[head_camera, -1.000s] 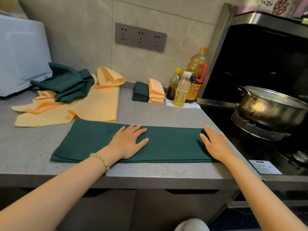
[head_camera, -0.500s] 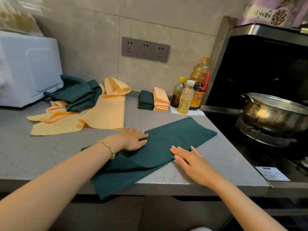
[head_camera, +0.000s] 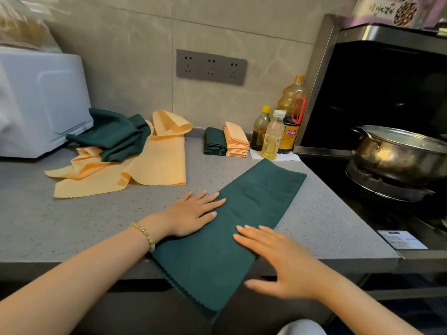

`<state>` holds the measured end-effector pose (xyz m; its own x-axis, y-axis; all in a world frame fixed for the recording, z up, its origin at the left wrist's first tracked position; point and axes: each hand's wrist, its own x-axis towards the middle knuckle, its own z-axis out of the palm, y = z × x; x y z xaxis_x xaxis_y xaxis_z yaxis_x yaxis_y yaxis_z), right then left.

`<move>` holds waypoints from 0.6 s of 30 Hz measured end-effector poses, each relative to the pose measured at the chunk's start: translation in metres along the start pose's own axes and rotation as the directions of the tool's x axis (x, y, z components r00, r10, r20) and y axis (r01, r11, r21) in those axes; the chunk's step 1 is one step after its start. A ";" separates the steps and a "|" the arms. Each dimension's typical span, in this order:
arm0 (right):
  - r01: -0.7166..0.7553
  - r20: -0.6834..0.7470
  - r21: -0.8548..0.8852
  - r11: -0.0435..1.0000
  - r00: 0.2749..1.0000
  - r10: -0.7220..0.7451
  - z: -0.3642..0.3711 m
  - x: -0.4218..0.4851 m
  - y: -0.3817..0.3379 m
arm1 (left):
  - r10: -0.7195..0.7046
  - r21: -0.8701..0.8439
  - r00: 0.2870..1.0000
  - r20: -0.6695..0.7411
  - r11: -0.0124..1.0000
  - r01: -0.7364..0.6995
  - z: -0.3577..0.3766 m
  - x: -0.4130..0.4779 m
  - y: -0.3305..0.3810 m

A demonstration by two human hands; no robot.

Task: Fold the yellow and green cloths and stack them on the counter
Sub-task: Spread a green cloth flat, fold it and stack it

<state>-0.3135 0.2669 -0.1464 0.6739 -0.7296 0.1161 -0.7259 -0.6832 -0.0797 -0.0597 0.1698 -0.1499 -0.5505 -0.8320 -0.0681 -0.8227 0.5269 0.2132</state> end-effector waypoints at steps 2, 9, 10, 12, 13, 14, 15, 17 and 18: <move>0.033 -0.097 -0.125 0.992 0.994 -0.045 0.009 0.006 -0.013 | 0.029 -0.055 0.999 -0.029 0.998 -0.031 0.000 -0.001 -0.001; 0.000 -0.277 -0.249 0.968 0.958 -0.071 0.018 0.022 -0.024 | 0.009 -0.580 0.996 -0.094 0.812 -0.063 -0.017 -0.019 -0.019; -0.018 -0.301 -0.200 0.980 0.953 -0.044 0.017 0.022 -0.021 | 0.013 -0.600 0.997 -0.081 0.798 -0.059 -0.019 -0.021 -0.022; -0.103 -0.364 0.047 0.994 0.924 0.113 0.012 0.024 -0.016 | 0.019 -0.662 1.000 -0.006 0.749 -0.018 -0.026 -0.028 -0.025; -0.175 -0.337 0.241 0.955 0.907 0.251 0.004 0.026 -0.015 | 0.033 -0.664 0.999 0.031 0.748 -0.004 -0.031 -0.031 -0.026; -0.251 -0.267 0.432 0.866 0.882 0.388 -0.002 0.027 -0.012 | 0.059 -0.639 0.997 0.057 0.770 -0.009 -0.035 -0.033 -0.026; -0.328 -0.190 0.572 0.752 0.839 0.510 -0.009 0.031 -0.008 | 0.061 -0.586 0.994 0.094 0.810 0.005 -0.039 -0.034 -0.025; -0.457 -0.038 0.728 0.512 0.718 0.695 -0.021 0.034 0.003 | 0.043 -0.519 0.988 0.147 0.854 0.040 -0.043 -0.035 -0.017; -0.473 -0.018 0.757 0.450 0.674 0.739 -0.023 0.034 0.009 | 0.059 -0.503 0.991 0.118 0.864 0.009 -0.044 -0.032 -0.011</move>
<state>-0.2999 0.2366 -0.1203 -0.0847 -0.9957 0.0373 -0.5418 0.0146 -0.8404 -0.0263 0.1830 -0.1070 -0.6106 -0.7734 -0.1702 -0.6448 0.3608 0.6738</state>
